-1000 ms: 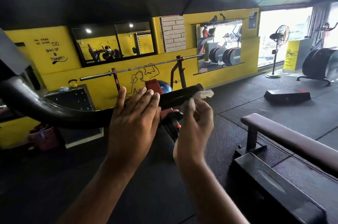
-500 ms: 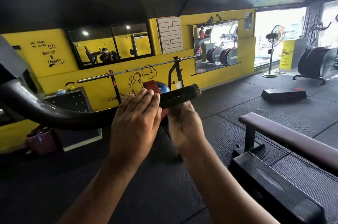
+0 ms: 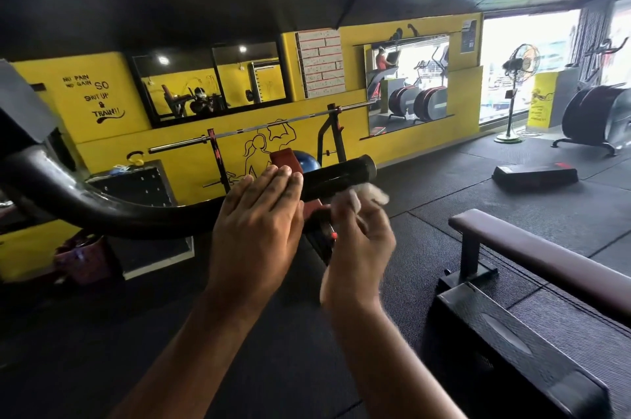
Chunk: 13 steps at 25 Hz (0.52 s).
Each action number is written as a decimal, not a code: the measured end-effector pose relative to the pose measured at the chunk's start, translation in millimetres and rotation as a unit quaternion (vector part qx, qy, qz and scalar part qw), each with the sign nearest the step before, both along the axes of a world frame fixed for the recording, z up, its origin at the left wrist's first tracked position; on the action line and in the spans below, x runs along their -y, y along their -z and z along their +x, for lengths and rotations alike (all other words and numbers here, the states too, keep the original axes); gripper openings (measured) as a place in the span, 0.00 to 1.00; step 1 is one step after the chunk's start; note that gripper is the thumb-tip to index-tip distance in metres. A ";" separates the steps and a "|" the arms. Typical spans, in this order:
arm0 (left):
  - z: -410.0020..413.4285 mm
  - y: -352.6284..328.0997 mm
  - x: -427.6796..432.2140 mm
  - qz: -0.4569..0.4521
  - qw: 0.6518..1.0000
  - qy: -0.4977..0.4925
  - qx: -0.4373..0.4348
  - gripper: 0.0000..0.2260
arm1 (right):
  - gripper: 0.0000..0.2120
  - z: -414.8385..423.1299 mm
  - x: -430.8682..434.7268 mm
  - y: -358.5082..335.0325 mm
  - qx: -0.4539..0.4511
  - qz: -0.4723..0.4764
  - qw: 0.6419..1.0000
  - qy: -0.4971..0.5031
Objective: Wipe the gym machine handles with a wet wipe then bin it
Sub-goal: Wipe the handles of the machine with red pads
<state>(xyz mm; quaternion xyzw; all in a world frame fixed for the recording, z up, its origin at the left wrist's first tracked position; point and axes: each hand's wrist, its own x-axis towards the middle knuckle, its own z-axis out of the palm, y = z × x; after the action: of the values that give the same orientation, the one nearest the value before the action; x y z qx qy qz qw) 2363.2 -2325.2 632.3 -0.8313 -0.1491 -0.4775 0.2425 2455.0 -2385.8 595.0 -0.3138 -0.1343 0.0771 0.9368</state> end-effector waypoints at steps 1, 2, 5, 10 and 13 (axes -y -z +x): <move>-0.8 -0.3 1.2 -0.005 1.000 0.002 -0.003 0.17 | 0.07 7.2 -0.7 -0.3 0.025 -0.056 0.995 0.083; -1.8 -0.5 2.1 -0.008 1.000 0.004 -0.006 0.18 | 0.06 11.9 0.8 -5.4 0.039 -0.105 0.983 0.143; -8.6 -1.9 5.2 -0.014 1.000 0.013 -0.017 0.17 | 0.10 11.5 5.4 -23.0 0.136 -0.195 0.953 0.190; -35.5 -20.1 8.3 -0.011 1.000 0.017 0.006 0.15 | 0.11 -12.8 14.3 -41.0 0.329 -0.318 0.878 0.141; -62.6 -39.3 8.9 0.034 0.997 0.000 0.066 0.12 | 0.10 -29.8 11.9 -61.1 0.441 -0.275 0.854 0.028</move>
<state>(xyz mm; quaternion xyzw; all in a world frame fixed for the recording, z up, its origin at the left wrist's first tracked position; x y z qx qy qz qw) 2300.6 -2334.1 671.6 -0.7892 -0.1480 -0.5361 0.2604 2425.2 -2397.7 656.1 -0.5638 -0.4972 -0.0620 0.6566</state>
